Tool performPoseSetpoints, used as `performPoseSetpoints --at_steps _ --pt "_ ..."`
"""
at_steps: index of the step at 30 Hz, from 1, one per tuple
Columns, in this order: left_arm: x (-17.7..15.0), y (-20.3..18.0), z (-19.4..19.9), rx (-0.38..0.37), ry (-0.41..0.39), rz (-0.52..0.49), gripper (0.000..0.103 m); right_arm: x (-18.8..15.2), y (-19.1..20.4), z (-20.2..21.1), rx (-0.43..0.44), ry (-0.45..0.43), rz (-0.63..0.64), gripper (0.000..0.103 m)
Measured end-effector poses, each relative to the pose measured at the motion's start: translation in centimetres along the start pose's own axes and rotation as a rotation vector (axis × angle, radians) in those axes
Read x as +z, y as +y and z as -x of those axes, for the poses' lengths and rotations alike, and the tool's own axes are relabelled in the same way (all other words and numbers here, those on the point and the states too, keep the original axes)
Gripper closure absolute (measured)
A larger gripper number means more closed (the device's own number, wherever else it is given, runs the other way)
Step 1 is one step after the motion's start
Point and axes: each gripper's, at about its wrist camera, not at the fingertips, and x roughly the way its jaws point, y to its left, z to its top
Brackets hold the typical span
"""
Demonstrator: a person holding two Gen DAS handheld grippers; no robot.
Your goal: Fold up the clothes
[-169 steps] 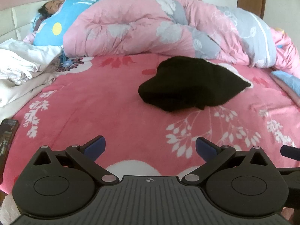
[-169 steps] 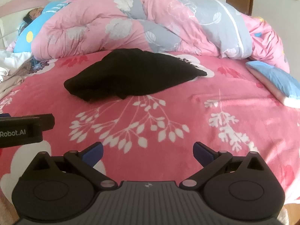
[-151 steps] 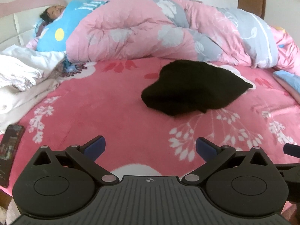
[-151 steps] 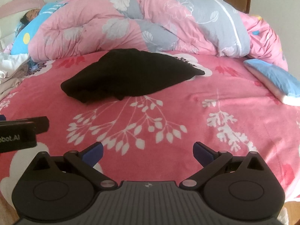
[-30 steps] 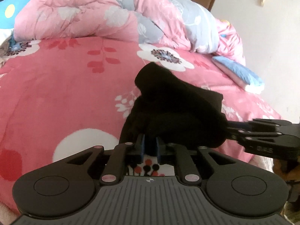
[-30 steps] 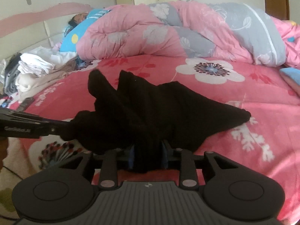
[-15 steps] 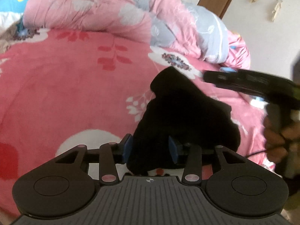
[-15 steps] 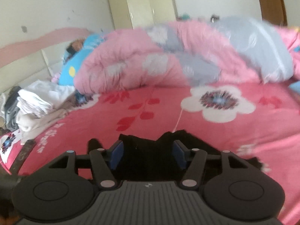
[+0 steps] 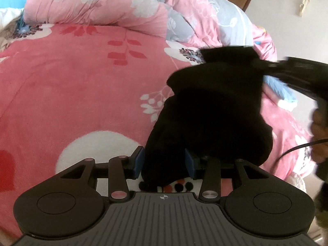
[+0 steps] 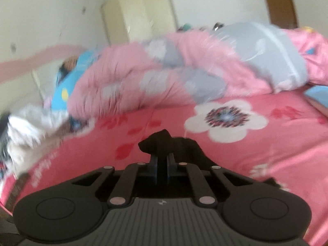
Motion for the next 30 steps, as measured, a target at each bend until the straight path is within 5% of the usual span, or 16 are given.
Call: performPoseSetpoints --at_steps 7,15,20,22,27,30 --pt "-0.2 -0.7 0.3 0.026 0.028 -0.021 0.061 -1.7 -6.9 7.1 -0.054 -0.101 -0.218 0.096" --pt "1.0 -1.0 1.2 -0.025 0.046 0.044 0.058 -8.2 -15.3 7.3 -0.186 0.039 -0.52 0.094" --pt "2.7 -0.8 0.8 -0.052 0.042 0.097 0.041 -10.4 -18.3 7.1 -0.093 0.092 -0.706 0.08" --pt "3.3 -1.0 -0.5 -0.076 0.079 0.079 0.027 -10.2 -18.8 7.5 -0.043 0.064 -0.723 0.058" --pt "3.5 -2.7 -4.0 -0.085 0.19 -0.004 0.029 -9.4 -19.4 6.4 0.04 0.059 -0.725 0.045" --pt "3.1 -4.6 -3.6 -0.092 0.17 -0.104 0.046 -8.7 -18.8 4.1 0.034 0.108 -0.664 0.045"
